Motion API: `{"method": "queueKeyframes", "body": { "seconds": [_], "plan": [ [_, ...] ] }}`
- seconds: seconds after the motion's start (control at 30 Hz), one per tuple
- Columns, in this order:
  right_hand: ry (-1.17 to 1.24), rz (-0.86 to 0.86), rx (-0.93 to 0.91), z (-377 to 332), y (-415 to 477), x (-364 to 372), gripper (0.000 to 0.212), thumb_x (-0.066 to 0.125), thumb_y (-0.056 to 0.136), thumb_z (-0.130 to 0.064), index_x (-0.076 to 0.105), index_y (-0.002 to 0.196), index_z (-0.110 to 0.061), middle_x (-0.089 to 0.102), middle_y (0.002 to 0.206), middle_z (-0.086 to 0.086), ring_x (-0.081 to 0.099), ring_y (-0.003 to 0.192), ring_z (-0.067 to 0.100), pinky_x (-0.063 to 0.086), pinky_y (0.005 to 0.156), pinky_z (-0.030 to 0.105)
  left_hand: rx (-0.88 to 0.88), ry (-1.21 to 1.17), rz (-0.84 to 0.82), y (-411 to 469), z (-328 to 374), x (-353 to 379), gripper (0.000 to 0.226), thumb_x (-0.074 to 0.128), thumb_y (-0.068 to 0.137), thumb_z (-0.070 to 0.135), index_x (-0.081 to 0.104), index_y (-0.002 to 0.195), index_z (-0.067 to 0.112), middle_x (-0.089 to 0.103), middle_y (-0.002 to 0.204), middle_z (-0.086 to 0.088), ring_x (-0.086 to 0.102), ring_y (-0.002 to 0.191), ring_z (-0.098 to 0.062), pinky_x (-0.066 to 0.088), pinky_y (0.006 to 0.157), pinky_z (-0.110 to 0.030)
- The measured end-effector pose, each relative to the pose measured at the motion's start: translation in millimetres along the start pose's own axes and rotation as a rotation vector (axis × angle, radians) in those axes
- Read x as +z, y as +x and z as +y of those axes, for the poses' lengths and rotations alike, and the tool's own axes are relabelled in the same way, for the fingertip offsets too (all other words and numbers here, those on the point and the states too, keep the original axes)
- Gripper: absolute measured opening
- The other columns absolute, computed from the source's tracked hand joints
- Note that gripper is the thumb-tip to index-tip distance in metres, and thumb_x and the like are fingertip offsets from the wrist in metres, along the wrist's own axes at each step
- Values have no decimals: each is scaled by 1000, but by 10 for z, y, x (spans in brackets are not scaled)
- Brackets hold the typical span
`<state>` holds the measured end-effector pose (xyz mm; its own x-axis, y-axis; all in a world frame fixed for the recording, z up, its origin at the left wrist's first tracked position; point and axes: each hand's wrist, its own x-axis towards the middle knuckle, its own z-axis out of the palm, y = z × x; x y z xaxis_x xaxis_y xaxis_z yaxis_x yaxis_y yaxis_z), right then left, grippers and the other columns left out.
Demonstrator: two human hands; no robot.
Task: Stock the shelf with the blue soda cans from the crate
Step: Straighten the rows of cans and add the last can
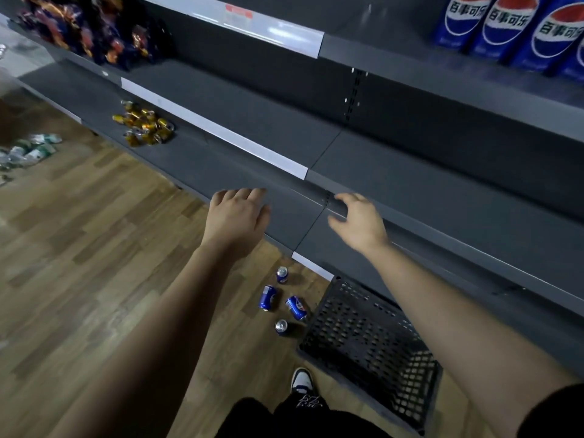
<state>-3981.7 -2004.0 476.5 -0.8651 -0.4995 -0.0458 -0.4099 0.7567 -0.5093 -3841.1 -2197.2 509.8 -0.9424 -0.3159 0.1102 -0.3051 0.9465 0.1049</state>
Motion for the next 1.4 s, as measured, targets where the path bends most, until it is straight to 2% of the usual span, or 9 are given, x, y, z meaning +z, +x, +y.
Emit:
{"method": "queueKeyframes", "body": {
  "seconds": [0.33,0.53,0.7,0.87,1.0,1.13,1.23,1.4],
  "plan": [
    [58,-22,213,-9,312,722,55,63,89,-29,49,140,-15,51,140,10,51,124,29,45,96,34,156,-13,-137,716,-677,438,44,33,100,36,46,136,14,56,133,-11,49,122,-31,26,106,-42],
    [168,55,400,-7,300,1513,53,63,89,-25,50,139,-14,52,138,11,53,124,29,42,99,32,330,-33,-187,917,-1037,1070,57,24,92,43,50,133,15,61,124,-10,54,113,-32,30,101,-42],
    [257,93,517,189,233,2443,52,65,87,-25,53,137,-13,55,135,11,53,124,26,40,102,30,440,-56,-254,873,-1230,2011,54,26,92,41,50,133,16,61,125,-7,54,114,-30,29,102,-40],
    [299,77,599,658,25,3540,51,63,89,-24,50,138,-14,61,122,11,58,111,25,42,91,25,492,-79,-291,631,-1361,3185,46,30,97,39,50,133,17,59,126,-6,52,117,-29,28,103,-40],
    [336,108,645,1090,-221,4501,51,63,89,-28,52,137,-16,56,131,10,57,116,25,45,100,33,536,-65,-348,357,-1435,4176,42,34,98,36,48,133,17,57,128,-7,51,117,-31,27,103,-40],
    [366,144,685,1517,-398,5362,48,65,88,-27,55,134,-16,57,129,11,57,116,24,40,98,23,588,-33,-338,169,-1501,5083,41,34,99,37,48,131,17,55,130,-6,50,117,-29,25,104,-37],
    [400,149,688,1804,-536,5960,54,68,86,-31,53,136,-15,58,130,9,57,118,22,42,102,27,607,-40,-319,57,-1550,5637,40,34,98,36,47,131,17,56,128,-6,50,116,-30,27,103,-39],
    [419,92,726,2154,-841,6763,67,71,84,-36,45,142,-16,54,135,8,51,125,21,37,101,24,633,-75,-267,-120,-1646,6367,39,37,98,34,49,130,14,58,123,-8,50,114,-31,26,102,-39]
  ]
}}
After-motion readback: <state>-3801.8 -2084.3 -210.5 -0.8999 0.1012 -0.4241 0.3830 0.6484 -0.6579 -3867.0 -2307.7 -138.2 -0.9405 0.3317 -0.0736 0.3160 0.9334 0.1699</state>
